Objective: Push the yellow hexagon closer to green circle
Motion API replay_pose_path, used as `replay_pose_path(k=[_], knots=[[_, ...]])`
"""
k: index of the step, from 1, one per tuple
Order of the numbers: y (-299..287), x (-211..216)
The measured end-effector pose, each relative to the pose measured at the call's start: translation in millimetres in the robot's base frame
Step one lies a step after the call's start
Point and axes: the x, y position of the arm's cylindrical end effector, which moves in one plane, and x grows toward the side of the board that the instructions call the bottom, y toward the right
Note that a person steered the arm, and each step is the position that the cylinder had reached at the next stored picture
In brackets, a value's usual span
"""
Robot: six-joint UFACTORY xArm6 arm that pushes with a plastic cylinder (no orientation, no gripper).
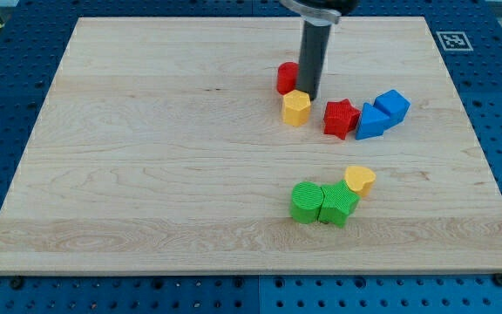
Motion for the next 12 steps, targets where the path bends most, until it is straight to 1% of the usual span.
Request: replay_pose_path(k=[2,3,4,5,10,12], knots=[[-45.7,4.0],[-45.6,8.0],[-25.2,-2.3],[-8.6,-0.6],[-8.6,94.3],[0.6,116.7]])
